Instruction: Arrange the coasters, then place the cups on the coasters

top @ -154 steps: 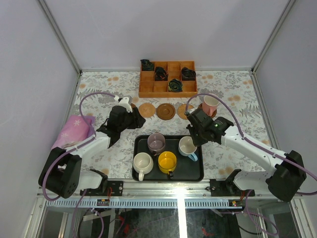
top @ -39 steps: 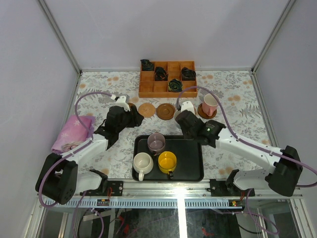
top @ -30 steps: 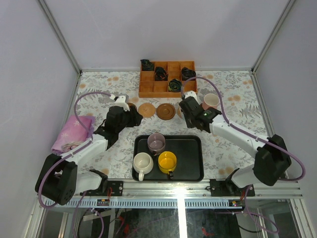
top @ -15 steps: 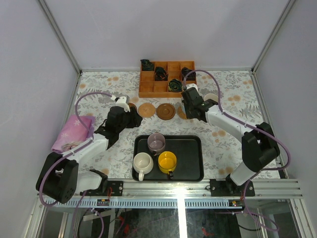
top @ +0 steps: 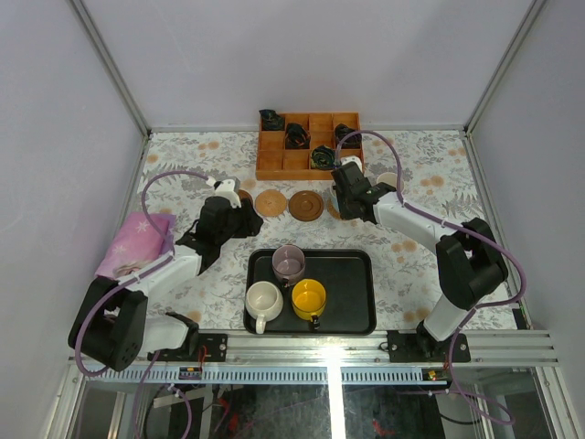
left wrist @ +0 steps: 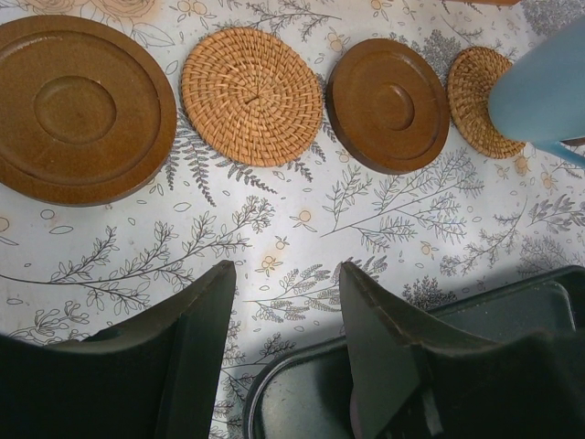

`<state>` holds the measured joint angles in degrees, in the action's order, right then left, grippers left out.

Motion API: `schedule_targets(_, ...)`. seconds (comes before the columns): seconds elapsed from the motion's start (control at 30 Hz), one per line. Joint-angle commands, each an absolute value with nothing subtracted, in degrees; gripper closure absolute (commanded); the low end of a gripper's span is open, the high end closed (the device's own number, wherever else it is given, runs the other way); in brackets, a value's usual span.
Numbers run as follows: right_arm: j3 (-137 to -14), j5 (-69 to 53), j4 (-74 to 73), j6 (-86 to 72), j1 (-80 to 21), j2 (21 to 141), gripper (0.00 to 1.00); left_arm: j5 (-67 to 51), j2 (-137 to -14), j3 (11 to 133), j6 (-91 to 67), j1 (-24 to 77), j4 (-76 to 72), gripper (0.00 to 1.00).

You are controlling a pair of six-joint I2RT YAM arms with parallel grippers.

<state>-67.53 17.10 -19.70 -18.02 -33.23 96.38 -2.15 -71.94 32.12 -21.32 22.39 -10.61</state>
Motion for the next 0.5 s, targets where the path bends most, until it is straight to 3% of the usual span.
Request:
schedule_targets(0.0, -70.73, 19.47, -13.72, -19.81, -32.7, 94.95, 1.0, -2.62, -72.61, 33.7, -20.67, 22.14, -12.04, 0.5)
schedule_targets(0.47, -71.07, 20.18, -13.47, -23.49, -31.91, 97.52, 1.0, -2.89, -73.37, 33.75, -20.72, 22.06, -12.31, 0.51)
